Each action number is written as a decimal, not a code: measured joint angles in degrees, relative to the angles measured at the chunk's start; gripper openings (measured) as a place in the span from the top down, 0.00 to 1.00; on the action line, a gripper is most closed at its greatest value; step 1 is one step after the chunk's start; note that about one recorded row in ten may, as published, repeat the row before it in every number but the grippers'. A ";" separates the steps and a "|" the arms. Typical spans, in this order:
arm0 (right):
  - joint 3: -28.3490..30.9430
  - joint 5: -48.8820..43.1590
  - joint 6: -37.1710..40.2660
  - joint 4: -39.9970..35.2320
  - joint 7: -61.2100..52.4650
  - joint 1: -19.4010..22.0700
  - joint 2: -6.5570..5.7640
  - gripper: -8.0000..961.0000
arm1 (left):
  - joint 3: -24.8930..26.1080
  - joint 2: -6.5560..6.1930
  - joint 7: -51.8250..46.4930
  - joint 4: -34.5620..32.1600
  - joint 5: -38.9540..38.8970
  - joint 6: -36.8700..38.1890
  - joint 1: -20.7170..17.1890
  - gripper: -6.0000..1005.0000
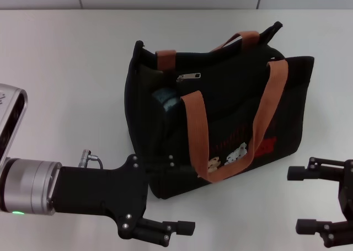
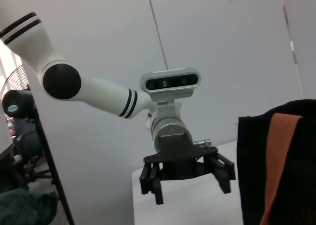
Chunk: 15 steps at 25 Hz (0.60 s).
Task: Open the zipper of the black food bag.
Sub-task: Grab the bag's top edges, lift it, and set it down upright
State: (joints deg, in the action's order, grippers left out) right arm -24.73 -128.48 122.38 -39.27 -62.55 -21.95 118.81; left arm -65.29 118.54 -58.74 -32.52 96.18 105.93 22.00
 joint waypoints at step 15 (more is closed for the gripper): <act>-0.20 0.26 -1.22 0.06 1.35 -0.10 0.29 0.14 | 15.14 -0.24 7.50 1.12 -0.69 8.46 -4.12 0.17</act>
State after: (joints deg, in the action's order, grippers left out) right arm -24.93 -128.22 121.15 -39.21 -61.20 -22.05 119.10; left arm -50.15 118.30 -51.24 -31.40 95.50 114.39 17.88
